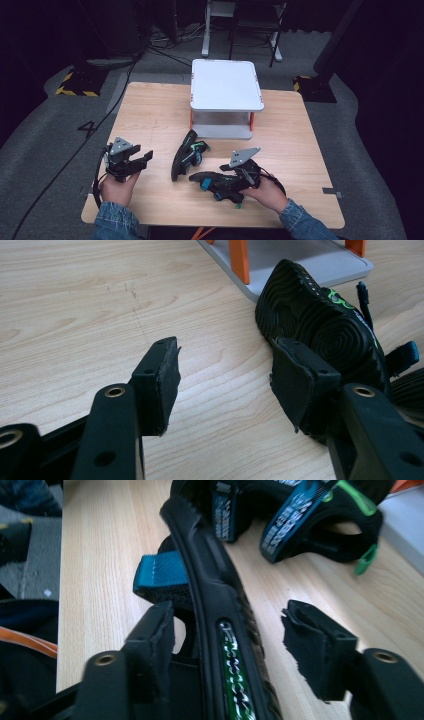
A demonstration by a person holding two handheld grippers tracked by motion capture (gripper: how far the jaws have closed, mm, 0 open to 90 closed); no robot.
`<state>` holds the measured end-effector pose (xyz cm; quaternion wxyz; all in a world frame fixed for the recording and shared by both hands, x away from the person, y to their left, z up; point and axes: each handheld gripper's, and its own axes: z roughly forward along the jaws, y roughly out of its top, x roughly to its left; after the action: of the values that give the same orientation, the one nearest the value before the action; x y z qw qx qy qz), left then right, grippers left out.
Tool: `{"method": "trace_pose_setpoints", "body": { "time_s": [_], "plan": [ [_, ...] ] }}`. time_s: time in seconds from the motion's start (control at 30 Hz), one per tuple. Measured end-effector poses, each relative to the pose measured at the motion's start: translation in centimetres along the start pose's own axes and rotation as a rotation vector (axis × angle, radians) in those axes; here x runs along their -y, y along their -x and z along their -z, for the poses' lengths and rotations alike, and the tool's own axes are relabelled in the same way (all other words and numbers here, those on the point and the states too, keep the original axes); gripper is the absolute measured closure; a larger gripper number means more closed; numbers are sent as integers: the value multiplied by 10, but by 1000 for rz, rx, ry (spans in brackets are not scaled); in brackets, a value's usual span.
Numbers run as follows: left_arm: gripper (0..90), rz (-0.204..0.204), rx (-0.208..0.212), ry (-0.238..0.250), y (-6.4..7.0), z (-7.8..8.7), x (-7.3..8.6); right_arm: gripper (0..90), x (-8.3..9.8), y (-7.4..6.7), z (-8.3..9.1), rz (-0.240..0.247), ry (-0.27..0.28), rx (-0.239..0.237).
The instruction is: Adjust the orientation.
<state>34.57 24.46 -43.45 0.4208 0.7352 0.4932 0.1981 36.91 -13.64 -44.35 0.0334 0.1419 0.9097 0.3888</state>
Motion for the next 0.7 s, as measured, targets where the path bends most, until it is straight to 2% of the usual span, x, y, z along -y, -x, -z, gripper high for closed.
{"method": "trace_pose_setpoints", "body": {
  "time_s": [0.13, 0.3, 0.43, 0.5, 0.6, 0.7],
  "plan": [
    [451, -1, 1, -6, 0, -1, 0, 483, -1, -3, -6, 12, -25, -9],
    [452, -4, 4, -12, 0, -2, 0, 609, -3, -6, -6, 48, -42, 34],
    [451, -4, 4, -12, 0, -2, 0, 622, -4, -8, -4, 51, -57, 55],
    [452, -4, 3, -12, 0, -3, 0, 627, -5, -7, -1, 30, -68, 33],
    [451, -4, 3, -12, 0, -3, 0, 630, -2, -1, 6, -42, -73, -3],
    [452, -6, 10, -14, 0, -6, -1, 631, 2, 6, 15, -99, -83, -3]
  ]
}}
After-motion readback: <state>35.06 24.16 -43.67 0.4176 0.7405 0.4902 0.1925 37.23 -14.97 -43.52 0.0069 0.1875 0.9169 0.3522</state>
